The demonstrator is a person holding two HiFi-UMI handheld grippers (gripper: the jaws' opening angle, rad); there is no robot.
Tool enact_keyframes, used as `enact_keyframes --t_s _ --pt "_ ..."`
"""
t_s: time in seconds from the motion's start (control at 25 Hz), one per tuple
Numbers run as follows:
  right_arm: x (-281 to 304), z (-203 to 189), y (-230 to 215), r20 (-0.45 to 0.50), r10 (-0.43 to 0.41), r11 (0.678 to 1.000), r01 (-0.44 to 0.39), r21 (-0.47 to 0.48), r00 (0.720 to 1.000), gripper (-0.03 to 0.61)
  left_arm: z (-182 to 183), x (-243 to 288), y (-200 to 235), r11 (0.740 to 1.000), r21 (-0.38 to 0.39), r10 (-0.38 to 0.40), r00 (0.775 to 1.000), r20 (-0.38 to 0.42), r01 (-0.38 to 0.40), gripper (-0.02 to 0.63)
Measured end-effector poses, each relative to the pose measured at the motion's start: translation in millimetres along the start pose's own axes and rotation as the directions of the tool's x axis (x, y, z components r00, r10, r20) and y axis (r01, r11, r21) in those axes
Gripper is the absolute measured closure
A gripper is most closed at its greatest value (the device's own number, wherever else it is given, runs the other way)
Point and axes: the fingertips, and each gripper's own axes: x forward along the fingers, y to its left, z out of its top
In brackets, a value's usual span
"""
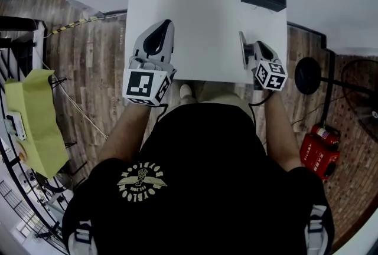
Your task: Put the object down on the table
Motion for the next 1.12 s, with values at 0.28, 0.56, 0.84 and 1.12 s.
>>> enact_keyframes --t_s 0.28,0.56,0.84,1.12 --pt "-19 26 19 0.045 0.015 0.998 -0.013 -0.059 0.999 0.580 3 -2 0 1.000 -0.005 0.003 1.000 0.014 -0.003 0.607" --pt "-37 63 45 0.122 0.050 0.993 -0.036 -0.111 0.991 0.580 2 -3 2 1.000 -0.009 -0.002 1.000 0.016 0.002 0.607" --pt "-62 100 60 0.205 0.075 0.992 -0.051 -0.116 0.976 0.580 12 -5 -3 1.000 -0.008 -0.016 0.999 0.041 0.016 0.607" --pt "-93 140 82 0.265 0.111 0.981 -0.063 -0.182 0.958 0.580 26 -9 -4 0.999 -0.006 -0.031 0.997 0.076 0.032 0.607"
